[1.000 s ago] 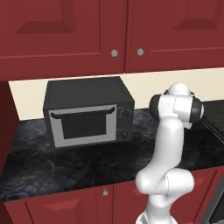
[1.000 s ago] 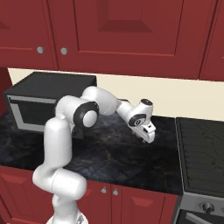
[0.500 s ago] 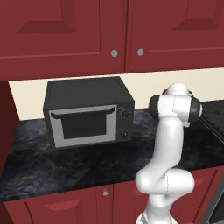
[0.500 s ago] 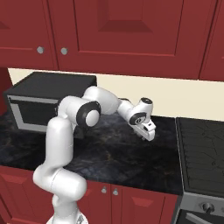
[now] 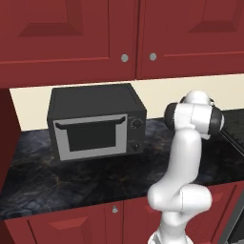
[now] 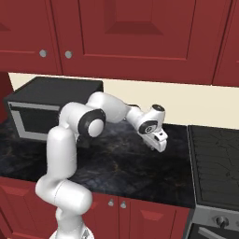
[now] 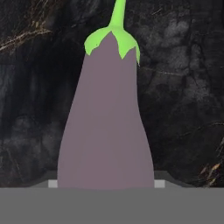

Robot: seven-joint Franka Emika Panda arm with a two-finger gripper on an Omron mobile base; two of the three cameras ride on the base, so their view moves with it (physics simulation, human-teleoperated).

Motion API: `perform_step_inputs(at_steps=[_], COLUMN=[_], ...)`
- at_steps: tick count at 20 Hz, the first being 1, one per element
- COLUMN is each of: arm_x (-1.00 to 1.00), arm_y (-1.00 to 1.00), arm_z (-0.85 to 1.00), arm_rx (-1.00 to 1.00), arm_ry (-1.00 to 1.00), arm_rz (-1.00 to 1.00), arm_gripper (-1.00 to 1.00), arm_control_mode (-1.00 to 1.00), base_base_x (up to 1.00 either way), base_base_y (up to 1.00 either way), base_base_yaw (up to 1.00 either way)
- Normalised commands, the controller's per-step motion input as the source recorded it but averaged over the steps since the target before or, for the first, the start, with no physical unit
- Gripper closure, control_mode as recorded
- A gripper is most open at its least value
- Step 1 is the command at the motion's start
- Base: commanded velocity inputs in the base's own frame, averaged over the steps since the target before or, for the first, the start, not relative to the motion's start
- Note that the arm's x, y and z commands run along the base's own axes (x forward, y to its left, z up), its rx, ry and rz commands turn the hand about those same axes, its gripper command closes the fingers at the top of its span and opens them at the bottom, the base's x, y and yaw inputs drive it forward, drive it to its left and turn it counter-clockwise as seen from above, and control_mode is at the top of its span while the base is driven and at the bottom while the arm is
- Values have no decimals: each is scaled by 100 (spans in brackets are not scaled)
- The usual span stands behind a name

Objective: Place the eggplant in the correct fridge rack based on whether it is a fruit or vegetable. Finally, close the fridge door.

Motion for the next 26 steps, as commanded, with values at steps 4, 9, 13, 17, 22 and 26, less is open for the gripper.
perform_step_inputs(at_steps=[4,9,13,17,22,26], arm_x=[-100,-97,-73,-84,-99,-95], arm_y=[6,22,32,33,19,37], arm_z=[15,80,100,100,99,83], arm_rx=[0,-5,-9,-8,-3,0], arm_ry=[-22,-24,-9,0,0,0], arm_rz=[0,0,-2,-5,-8,-2], arm_gripper=[100,100,100,100,100,100], arm_control_mode=[-100,-100,-100,-100,-100,-100], base_base_x=[0,0,0,0,0,0], base_base_y=[0,0,0,0,0,0], base_base_yaw=[0,0,0,0,0,0])
